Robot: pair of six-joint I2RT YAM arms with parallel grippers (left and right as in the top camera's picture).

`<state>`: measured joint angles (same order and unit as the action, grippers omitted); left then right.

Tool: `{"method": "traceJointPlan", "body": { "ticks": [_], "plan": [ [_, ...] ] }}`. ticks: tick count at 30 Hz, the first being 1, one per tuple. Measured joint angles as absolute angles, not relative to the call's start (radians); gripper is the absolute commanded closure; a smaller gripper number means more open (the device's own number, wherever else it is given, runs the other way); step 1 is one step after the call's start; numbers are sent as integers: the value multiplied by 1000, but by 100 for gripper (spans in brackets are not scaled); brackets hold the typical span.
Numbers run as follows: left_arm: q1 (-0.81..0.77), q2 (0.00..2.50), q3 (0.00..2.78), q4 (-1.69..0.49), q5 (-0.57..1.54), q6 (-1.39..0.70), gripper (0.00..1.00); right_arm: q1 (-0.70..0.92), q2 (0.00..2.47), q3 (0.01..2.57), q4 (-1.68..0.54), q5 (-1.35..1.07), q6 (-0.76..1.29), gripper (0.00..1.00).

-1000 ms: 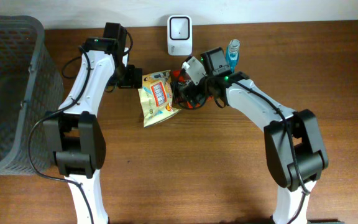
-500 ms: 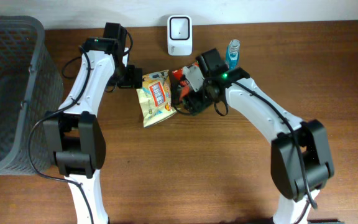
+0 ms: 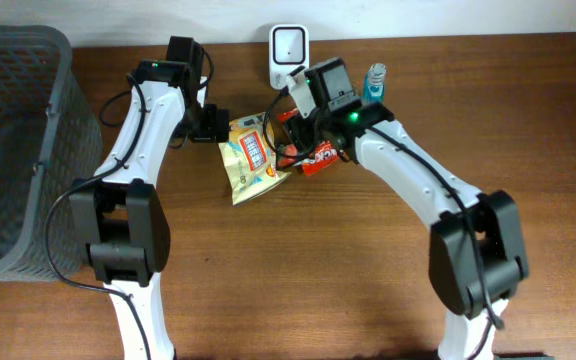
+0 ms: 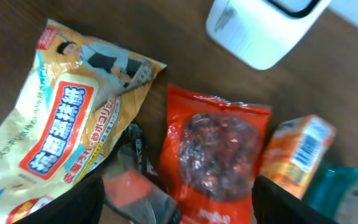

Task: Scan the item barcode
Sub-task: 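Lower the right gripper and close it on the small dark bag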

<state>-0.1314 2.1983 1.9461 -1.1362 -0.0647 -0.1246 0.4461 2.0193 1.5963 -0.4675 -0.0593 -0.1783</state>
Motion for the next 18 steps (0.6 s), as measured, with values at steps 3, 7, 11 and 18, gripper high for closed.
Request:
{"method": "traceJointPlan", "body": {
  "ticks": [3,7,11,18],
  "plan": [
    [-131,2198,1946,-1137,-64,-125,1,446,2073,1596,-448,-85,-178,28],
    [-131,2198,1946,-1136,-64,-125,1,446,2115,1596,-487,-130,-177,30],
    [-131,2198,1946,-1136,-65,-125,1,448,2116,1597,-556,-157,-161,31],
    [-131,2198,1946,-1136,-64,-125,1,455,2116,1597,-716,-209,-77,36]
  ]
}}
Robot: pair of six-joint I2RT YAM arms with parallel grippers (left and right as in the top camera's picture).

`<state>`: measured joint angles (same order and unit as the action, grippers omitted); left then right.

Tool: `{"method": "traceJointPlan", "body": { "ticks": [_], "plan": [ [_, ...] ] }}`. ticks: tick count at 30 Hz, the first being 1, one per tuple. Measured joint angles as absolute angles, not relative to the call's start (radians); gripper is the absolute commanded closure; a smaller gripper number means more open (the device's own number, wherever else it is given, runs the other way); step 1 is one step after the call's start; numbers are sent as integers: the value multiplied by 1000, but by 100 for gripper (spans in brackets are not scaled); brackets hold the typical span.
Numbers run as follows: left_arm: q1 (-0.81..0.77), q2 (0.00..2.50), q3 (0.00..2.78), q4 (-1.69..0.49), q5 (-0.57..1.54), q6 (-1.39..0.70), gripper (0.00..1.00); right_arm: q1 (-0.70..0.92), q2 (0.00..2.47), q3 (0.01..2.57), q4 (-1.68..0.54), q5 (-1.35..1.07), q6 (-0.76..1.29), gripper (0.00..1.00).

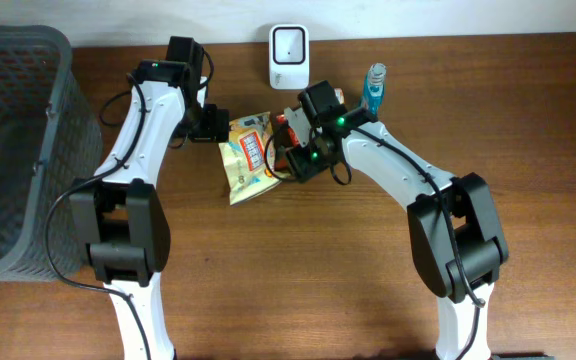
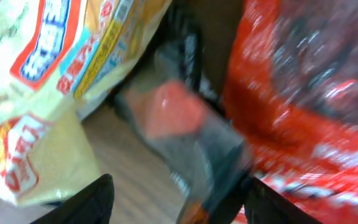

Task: Scan the item barcode
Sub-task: 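Lower the right gripper and close it on the small dark bag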

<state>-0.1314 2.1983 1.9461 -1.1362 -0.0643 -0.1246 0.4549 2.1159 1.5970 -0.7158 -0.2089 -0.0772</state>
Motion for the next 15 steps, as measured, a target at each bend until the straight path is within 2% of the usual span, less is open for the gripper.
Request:
{"method": "traceJointPlan", "body": {
  "ticks": [7,11,15],
  "plan": [
    [-131,2198,1946,-1136,-64,-125,1,534,2065,1599,-804,-270,-52,35],
    [-131,2198,1946,-1136,-64,-125,1,591,2030,1662,-844,-136,-52,34],
    [-131,2198,1946,-1137,-64,-125,1,589,2009,1701,-788,9,-73,35]
  ]
}}
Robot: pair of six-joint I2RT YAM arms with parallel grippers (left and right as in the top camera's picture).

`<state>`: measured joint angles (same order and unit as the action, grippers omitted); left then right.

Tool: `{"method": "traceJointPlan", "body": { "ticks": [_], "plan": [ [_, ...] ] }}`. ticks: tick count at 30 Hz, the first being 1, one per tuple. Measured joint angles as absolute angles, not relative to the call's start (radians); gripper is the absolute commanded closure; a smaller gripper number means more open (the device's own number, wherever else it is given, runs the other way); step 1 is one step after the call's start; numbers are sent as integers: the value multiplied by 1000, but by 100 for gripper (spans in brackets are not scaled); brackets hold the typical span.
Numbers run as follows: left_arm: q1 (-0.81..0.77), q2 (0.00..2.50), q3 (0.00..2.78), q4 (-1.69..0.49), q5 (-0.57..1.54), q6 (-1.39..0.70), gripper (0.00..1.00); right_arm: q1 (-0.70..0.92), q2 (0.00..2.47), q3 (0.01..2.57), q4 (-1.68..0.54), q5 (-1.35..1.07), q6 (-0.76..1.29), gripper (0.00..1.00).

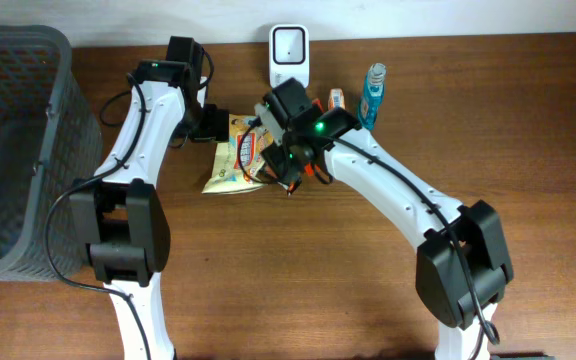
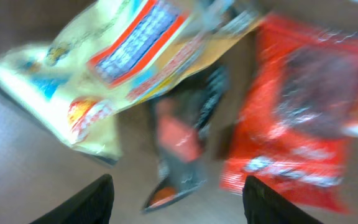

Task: Scan the item barcode
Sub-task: 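Lower the right gripper and close it on the small dark bag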

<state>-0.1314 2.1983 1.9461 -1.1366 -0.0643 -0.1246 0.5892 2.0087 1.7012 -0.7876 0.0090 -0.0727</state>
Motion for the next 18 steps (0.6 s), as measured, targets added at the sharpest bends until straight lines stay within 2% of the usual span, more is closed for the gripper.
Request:
{"method": "traceJointPlan", "body": {
  "ticks": [8,12,18],
  "plan": [
    [-131,2198,1946,-1137,-64,-125,1,564,2016,1705,-713,42,-134,36],
    [-131,2198,1946,-1136,-64,-125,1,564,2072,1705,-729,-20,-182,53],
    [-131,2198,1946,-1136,-64,-125,1,564,2154,1703,-736,-59,-202,56]
  ]
}}
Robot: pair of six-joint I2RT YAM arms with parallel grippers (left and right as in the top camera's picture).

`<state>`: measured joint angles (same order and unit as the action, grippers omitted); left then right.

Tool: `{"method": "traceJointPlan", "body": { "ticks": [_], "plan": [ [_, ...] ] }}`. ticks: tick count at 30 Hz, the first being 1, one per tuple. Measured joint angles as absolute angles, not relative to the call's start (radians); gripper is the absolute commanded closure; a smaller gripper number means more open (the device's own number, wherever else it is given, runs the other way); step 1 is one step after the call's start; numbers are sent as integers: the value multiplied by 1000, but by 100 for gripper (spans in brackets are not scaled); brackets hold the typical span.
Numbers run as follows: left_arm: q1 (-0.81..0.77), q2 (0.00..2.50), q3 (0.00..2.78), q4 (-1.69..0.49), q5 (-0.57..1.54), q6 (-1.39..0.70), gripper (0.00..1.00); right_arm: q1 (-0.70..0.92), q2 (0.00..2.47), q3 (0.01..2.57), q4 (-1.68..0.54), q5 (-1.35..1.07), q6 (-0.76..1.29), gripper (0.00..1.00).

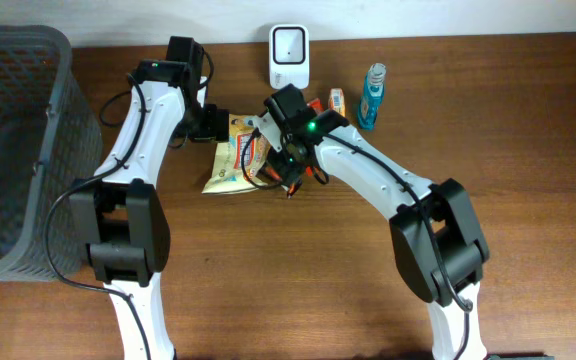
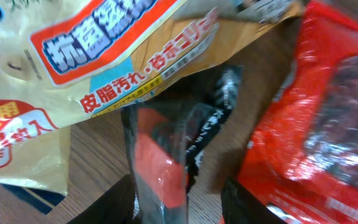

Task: Scan the item barcode
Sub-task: 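Lower the right gripper and close it on the small dark bag, then lift the small dark bag up in front of the white scanner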

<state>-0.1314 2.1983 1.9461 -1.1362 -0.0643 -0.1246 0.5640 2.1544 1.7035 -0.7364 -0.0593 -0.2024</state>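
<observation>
A white barcode scanner [image 1: 290, 55] stands at the table's back edge. In front of it lie a yellow pouch [image 1: 230, 165], a red pouch [image 2: 328, 124] and a small black-and-red packet [image 2: 166, 162]. My right gripper [image 2: 179, 182] is low over the black-and-red packet, open, one finger [image 2: 114, 205] against the packet's left side and the other a little apart on its right. In the overhead view the right gripper [image 1: 286, 168] covers the packet. My left gripper [image 1: 210, 122] rests at the yellow pouch's upper left corner; its jaws cannot be made out.
A grey mesh basket [image 1: 18, 150] fills the left side. An orange box [image 1: 337, 99] and a blue bottle [image 1: 371, 95] stand right of the scanner. The yellow pouch overlaps the top of the packet in the right wrist view.
My right gripper is closer to the black-and-red packet, and its fingers stand nearer together on either side of it. The left arm and the yellow pouch have not moved.
My right gripper hung open over the pouches near the scanner, then sat low at the black-and-red packet. At the last earlier moment it was farther off and the yellow pouch had shifted left. Now it is low around the packet again.
</observation>
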Motion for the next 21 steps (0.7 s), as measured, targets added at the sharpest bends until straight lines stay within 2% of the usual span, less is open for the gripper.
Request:
{"method": "traceJointPlan", "body": {
  "ticks": [7,10,21],
  "plan": [
    [-131,2198,1946,-1136,-64,-125,1,564,2191,1703,-744,-89,-206,58],
    [-131,2198,1946,-1137,-64,-125,1,564,2215,1703,-746,-89,-205,68],
    [-131,2198,1946,-1136,-64,-125,1,564,2228,1703,-741,-106,-208,88]
  ]
}}
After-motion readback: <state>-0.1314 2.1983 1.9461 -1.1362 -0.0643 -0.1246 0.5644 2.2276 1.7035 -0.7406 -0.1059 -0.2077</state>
